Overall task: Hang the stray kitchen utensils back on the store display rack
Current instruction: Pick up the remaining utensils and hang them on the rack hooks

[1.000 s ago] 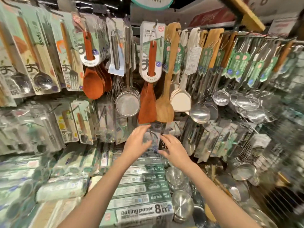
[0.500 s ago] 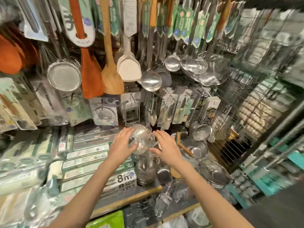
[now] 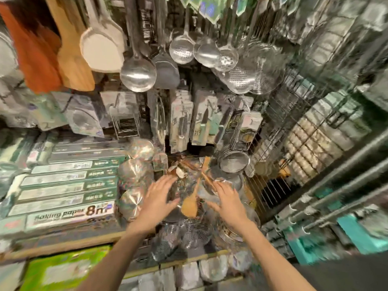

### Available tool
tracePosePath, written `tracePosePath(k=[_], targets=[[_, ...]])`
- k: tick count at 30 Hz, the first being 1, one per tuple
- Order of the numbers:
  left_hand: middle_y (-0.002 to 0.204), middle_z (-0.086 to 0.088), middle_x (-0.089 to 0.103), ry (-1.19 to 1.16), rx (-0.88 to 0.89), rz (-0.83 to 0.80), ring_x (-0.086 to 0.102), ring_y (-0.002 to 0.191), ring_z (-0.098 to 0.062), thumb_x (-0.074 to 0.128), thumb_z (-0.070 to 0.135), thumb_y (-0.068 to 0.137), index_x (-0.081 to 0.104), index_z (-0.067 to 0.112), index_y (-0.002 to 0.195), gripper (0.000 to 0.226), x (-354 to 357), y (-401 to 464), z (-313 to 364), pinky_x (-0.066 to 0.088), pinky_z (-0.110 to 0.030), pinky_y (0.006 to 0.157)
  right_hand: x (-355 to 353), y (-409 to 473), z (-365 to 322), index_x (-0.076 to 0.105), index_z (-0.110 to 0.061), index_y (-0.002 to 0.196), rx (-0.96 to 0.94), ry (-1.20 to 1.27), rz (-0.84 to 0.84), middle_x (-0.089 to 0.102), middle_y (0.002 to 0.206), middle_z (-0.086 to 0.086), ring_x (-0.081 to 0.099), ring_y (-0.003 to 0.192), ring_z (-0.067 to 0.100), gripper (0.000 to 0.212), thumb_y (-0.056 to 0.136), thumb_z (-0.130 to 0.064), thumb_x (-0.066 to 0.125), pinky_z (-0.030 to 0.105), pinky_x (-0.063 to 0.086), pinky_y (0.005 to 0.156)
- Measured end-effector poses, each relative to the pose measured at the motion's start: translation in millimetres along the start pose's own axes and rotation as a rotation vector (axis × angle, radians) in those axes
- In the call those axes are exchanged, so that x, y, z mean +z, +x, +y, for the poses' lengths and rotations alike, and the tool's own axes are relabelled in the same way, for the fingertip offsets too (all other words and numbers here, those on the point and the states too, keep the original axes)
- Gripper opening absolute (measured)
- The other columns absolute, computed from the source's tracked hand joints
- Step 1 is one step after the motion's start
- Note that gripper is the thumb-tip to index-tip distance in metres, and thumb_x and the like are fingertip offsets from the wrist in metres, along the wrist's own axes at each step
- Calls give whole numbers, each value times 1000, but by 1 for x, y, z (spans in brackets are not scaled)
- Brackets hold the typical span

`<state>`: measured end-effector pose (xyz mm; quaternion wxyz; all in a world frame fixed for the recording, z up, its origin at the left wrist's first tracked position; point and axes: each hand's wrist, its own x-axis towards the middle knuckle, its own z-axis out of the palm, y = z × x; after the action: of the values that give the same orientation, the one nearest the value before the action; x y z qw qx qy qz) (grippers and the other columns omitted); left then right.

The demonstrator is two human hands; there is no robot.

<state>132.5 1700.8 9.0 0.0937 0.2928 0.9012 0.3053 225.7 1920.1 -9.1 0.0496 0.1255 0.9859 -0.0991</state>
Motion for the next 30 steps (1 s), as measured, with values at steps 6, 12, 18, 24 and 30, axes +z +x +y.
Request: tracePosePath(k=[6,12,18,24,30], targets=[[155,7,20,67,-2,-118,9,145,-13,54,38,91,24,26,146,64,41,32,-12,6,-39,119,34,6,25,18,-20,149,28,112,30,24,154,-2,16,143,16,72,91,-57,41,41,12,117],[143,-3,42,23,7,-145,37,133,-23,66,32,83,42,17,138,62,119,37,-9,26,-38,109,74,13,70,22,-18,148,98,220,-18,26,153,-2,20,142,15,72,90,-50,49,34,13,118],[143,-6,42,57,-54,-199,34,135,-28,69,31,81,43,15,138,65,210,72,-28,28,-44,112,134,56,124,40,-7,139,126,441,-11,49,135,10,44,126,27,64,86,-29,66,46,34,108],[150,5,30,148,-118,-197,22,139,-12,55,41,88,27,28,145,65,268,119,-44,14,-39,117,197,114,164,19,-16,149,161,360,-133,23,155,3,21,142,18,70,93,-44,50,28,14,114],[150,5,32,106,-78,-110,24,139,-11,60,35,86,30,27,144,65,304,153,-54,4,-20,111,235,152,178,28,-11,146,130,432,-100,36,148,9,30,138,24,58,95,-25,52,31,20,113]])
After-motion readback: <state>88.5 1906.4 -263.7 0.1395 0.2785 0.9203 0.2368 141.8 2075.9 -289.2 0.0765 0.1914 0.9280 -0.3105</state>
